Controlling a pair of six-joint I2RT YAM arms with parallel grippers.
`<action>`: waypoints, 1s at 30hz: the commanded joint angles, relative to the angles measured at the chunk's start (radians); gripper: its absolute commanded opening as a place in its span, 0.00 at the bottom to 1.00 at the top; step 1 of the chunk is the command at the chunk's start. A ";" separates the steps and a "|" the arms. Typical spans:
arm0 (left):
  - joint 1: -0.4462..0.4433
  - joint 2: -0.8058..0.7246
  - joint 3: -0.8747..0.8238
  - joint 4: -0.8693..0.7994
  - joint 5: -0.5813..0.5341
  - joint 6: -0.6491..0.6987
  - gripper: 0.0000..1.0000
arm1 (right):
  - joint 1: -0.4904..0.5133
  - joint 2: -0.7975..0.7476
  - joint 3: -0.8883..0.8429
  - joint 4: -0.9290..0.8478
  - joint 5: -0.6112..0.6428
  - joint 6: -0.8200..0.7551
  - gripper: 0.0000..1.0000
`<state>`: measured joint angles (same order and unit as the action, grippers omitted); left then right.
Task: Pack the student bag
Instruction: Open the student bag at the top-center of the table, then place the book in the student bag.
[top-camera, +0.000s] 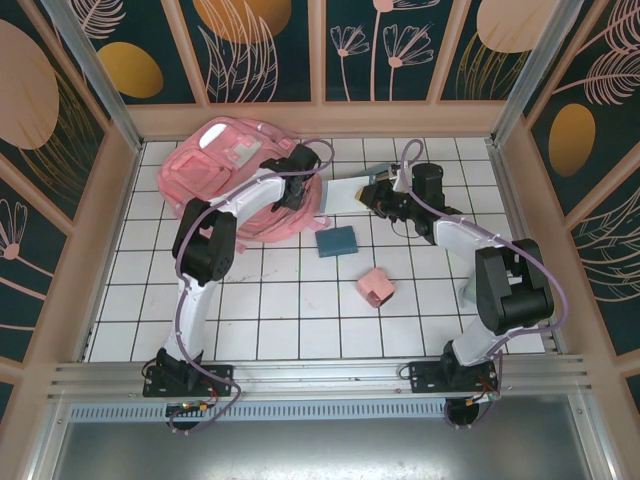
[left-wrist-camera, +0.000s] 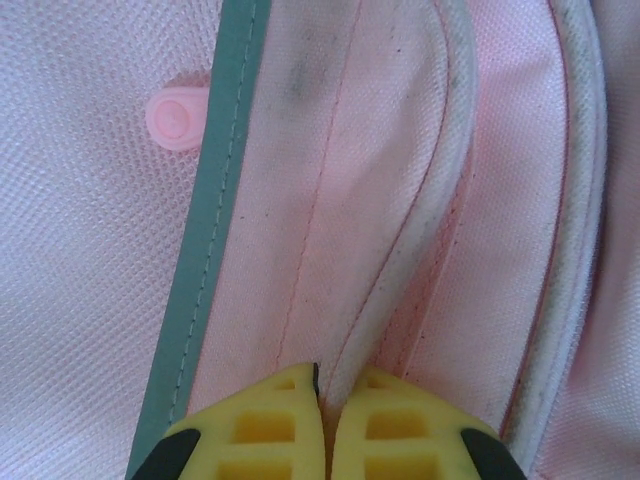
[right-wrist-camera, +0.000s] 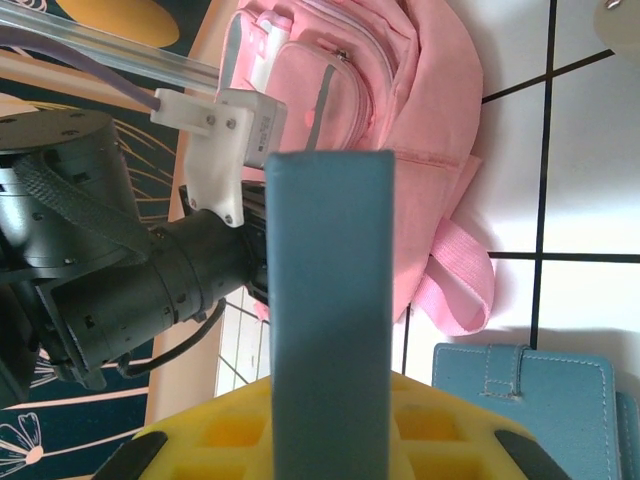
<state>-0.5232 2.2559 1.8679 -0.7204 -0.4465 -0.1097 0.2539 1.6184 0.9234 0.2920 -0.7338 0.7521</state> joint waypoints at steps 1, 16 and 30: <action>0.014 -0.094 0.070 -0.028 -0.017 -0.037 0.00 | -0.003 -0.028 -0.009 0.090 -0.004 0.039 0.00; 0.104 -0.277 0.273 -0.050 0.191 -0.084 0.00 | 0.093 0.113 0.046 0.390 0.138 0.214 0.00; 0.202 -0.337 0.293 0.008 0.427 -0.144 0.00 | 0.287 0.491 0.430 0.518 0.319 0.412 0.00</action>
<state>-0.3145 1.9999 2.0983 -0.8207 -0.0849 -0.2199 0.5106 2.0453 1.2636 0.7044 -0.4854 1.0931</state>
